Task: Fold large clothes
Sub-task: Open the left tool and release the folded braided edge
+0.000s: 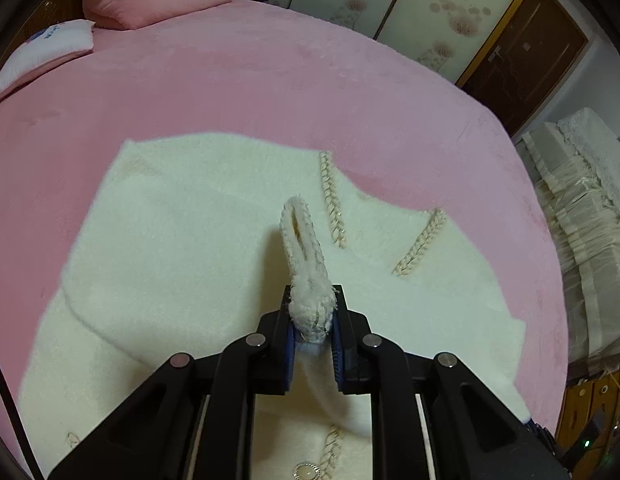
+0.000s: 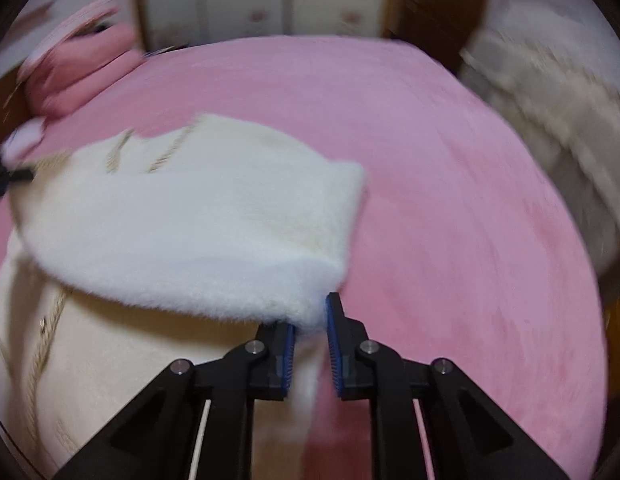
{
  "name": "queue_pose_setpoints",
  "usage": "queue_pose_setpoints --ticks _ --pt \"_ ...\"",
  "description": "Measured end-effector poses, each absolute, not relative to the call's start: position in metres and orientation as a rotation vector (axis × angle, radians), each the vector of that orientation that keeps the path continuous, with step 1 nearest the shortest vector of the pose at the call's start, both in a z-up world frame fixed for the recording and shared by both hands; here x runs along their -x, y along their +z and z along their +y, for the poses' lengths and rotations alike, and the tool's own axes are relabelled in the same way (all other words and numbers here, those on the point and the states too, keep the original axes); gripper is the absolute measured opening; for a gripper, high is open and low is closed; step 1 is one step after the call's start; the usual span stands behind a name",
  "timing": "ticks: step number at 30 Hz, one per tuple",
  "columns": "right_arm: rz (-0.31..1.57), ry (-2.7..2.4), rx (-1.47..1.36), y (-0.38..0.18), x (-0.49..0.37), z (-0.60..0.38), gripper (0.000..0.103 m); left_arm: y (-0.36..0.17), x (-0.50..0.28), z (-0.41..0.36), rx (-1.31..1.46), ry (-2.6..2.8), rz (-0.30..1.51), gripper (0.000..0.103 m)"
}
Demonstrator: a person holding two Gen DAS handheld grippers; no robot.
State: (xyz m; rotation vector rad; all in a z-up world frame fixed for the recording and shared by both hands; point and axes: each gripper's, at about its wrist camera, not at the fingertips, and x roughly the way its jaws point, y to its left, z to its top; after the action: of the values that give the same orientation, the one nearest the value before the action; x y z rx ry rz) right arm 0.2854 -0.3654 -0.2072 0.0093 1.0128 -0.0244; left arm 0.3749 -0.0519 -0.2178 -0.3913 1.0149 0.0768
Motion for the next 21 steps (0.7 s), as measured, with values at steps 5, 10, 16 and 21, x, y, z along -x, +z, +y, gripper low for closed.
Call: queue_pose_setpoints --ticks 5,10,16,21 --pt "1.181 -0.019 -0.195 -0.239 -0.280 -0.378 0.027 -0.260 -0.377 -0.042 0.304 0.183 1.125 0.013" --pt "1.165 -0.062 -0.124 -0.233 -0.249 -0.373 0.032 -0.275 -0.378 -0.034 0.293 0.178 1.149 0.017" --pt "1.078 0.008 -0.157 -0.203 -0.228 -0.364 0.031 -0.249 -0.374 -0.045 0.156 0.307 1.127 0.048" --pt "1.022 0.173 -0.381 -0.202 -0.258 -0.338 0.019 -0.233 -0.346 -0.074 0.311 0.179 1.091 0.022"
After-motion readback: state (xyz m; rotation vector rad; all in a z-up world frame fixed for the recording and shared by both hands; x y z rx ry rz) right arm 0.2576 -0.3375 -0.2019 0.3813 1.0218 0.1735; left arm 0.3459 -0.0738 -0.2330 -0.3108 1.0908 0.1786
